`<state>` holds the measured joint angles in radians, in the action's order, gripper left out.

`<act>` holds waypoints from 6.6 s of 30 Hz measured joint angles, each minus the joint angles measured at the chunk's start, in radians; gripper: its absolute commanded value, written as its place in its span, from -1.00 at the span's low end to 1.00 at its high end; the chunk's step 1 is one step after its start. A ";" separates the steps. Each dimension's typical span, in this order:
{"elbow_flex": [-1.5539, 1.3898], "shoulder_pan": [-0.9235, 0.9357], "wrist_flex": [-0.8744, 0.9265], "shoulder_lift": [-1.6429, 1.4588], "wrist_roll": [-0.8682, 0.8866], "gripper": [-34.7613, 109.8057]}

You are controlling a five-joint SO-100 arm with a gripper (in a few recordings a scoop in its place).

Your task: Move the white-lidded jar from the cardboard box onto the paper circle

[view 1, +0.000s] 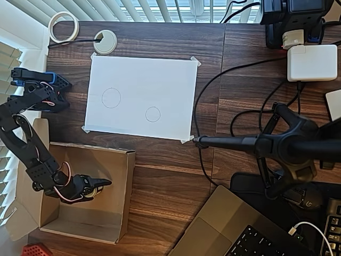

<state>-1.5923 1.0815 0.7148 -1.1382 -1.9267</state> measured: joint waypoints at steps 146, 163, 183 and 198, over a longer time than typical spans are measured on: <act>0.035 -0.931 0.138 -0.025 0.043 -0.40; 0.035 -0.914 0.137 -0.009 0.031 -0.24; 0.037 -0.917 0.115 -0.011 0.040 0.08; 0.055 -0.902 -0.092 -0.342 0.431 0.07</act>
<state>-1.5370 0.1795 0.6228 -1.4803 -1.4956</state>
